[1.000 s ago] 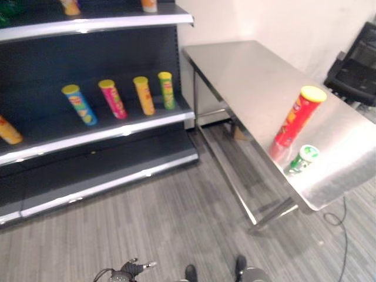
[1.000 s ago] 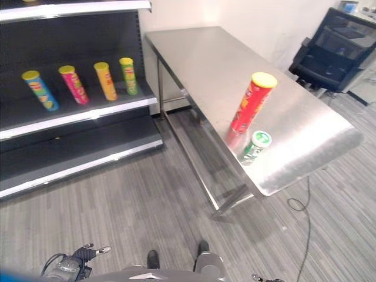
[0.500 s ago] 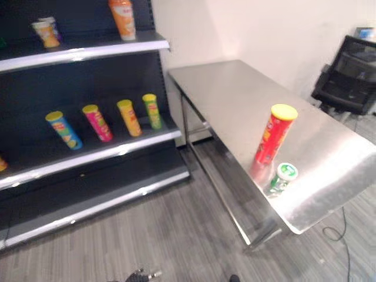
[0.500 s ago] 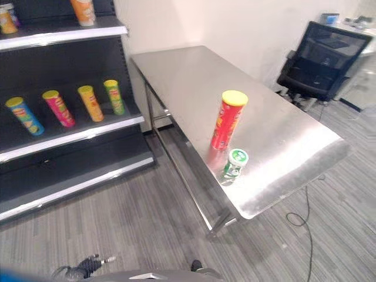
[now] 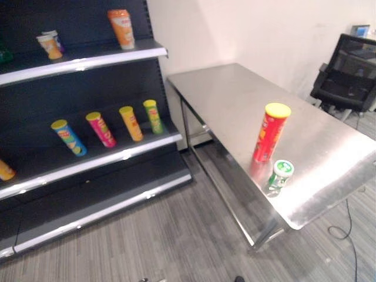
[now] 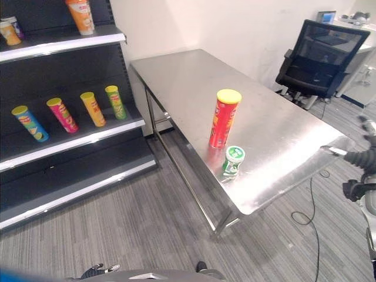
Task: Put the goods on the table back onto the shelves and tidy them up.
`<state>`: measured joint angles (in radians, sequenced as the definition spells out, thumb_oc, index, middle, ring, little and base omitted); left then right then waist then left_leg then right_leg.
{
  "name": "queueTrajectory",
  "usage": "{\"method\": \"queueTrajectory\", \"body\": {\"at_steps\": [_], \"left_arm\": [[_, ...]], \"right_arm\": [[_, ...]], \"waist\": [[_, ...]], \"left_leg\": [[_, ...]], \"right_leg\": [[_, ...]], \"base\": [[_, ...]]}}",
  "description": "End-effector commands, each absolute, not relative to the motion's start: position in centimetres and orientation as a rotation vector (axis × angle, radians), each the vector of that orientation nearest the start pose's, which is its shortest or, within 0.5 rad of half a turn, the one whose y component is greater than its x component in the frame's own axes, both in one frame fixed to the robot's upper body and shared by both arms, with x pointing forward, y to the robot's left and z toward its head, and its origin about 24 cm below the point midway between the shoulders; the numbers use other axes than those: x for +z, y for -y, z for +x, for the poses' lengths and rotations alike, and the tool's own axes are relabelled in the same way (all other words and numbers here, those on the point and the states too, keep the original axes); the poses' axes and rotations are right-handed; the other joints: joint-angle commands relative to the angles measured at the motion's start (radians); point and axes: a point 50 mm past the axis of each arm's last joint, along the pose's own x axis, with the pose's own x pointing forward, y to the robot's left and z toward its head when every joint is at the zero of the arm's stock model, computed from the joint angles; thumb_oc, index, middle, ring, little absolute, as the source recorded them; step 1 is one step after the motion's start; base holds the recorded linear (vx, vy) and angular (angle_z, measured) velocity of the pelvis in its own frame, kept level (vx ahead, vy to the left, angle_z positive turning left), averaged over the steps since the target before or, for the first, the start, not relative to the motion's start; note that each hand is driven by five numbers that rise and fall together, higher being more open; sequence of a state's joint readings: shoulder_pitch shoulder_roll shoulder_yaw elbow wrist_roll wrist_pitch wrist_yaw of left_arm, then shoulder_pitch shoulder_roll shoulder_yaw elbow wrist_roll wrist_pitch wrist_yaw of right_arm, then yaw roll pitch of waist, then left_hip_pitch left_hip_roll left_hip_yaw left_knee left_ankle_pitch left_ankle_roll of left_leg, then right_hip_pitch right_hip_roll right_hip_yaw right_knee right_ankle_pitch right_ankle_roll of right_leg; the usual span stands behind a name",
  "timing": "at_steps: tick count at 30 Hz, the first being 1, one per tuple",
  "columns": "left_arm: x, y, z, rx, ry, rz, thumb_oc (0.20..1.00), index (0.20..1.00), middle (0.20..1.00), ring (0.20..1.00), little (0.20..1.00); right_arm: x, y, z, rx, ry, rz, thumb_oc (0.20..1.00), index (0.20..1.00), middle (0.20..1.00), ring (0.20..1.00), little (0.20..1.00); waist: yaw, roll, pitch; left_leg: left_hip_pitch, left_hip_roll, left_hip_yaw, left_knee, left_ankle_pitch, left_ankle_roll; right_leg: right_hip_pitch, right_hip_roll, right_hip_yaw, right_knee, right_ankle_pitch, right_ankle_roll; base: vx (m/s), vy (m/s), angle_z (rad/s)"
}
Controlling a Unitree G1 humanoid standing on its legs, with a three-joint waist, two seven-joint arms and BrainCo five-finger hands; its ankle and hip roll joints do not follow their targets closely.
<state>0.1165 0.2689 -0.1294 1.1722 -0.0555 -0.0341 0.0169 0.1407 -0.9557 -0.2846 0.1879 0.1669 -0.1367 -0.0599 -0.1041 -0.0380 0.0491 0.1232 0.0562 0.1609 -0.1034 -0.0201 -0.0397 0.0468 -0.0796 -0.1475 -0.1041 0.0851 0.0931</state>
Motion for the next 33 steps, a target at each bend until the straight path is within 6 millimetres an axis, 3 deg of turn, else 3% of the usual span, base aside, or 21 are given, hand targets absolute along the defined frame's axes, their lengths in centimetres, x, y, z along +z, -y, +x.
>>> {"method": "queueTrajectory", "body": {"at_steps": [1,8,11,16,19,33], "left_arm": [[-15.4,-26.1,8.2,0.091,-1.188,0.310,1.000,1.000,1.000,1.000,1.000],[-15.5,-26.0,7.7,0.089,-1.198,0.289,1.000,1.000,1.000,1.000,1.000],[-15.7,-25.4,7.5,0.057,-1.210,0.286,1.000,1.000,1.000,1.000,1.000],[-15.8,-25.1,7.4,0.045,-1.215,0.288,1.000,1.000,1.000,1.000,1.000],[-15.8,-25.0,7.6,0.054,-1.206,0.308,1.000,1.000,1.000,1.000,1.000],[-15.8,-25.4,6.9,0.082,-1.217,0.322,1.000,1.000,1.000,1.000,1.000]], "right_arm": [[17.4,36.8,23.1,-0.210,0.120,-0.760,1.000,1.000,1.000,1.000,1.000],[15.7,35.2,23.5,-0.032,0.055,-0.673,1.000,1.000,1.000,1.000,1.000],[13.8,33.4,24.2,0.083,-0.006,-0.693,1.000,1.000,1.000,1.000,1.000],[12.8,32.9,24.8,0.085,-0.025,-0.777,1.000,1.000,1.000,1.000,1.000],[11.9,31.9,26.1,0.059,-0.017,-0.930,1.000,1.000,1.000,1.000,1.000],[10.2,30.6,26.9,0.094,-0.046,-0.956,1.000,1.000,1.000,1.000,1.000]], "waist": [[0.035,-0.013,0.032],[0.041,-0.011,0.035],[0.051,-0.005,0.035],[0.059,-0.003,0.034],[0.073,0.001,0.039],[0.101,-0.004,0.048]], "left_leg": [[-0.006,0.031,0.052,0.016,-0.022,-0.045],[-0.011,0.033,0.048,0.016,-0.014,-0.050],[-0.012,0.033,0.042,0.016,-0.013,-0.052],[-0.011,0.034,0.038,0.016,-0.014,-0.051],[-0.007,0.034,0.032,0.016,-0.015,-0.047],[-0.012,0.030,0.009,0.016,-0.011,-0.046]], "right_leg": [[0.052,-0.022,-0.007,0.017,-0.094,0.058],[0.056,-0.026,-0.022,0.017,-0.097,0.056],[0.061,-0.028,-0.034,0.017,-0.098,0.056],[0.064,-0.029,-0.039,0.017,-0.101,0.056],[0.070,-0.030,-0.045,0.017,-0.103,0.054],[0.079,-0.030,-0.064,0.017,-0.106,0.051]], "base": [[0.00,-0.018,0.14],[-0.01,-0.008,0.05],[0.00,-0.011,0.07],[0.01,-0.007,0.08],[0.00,-0.007,0.04],[0.01,-0.004,0.05]]}}
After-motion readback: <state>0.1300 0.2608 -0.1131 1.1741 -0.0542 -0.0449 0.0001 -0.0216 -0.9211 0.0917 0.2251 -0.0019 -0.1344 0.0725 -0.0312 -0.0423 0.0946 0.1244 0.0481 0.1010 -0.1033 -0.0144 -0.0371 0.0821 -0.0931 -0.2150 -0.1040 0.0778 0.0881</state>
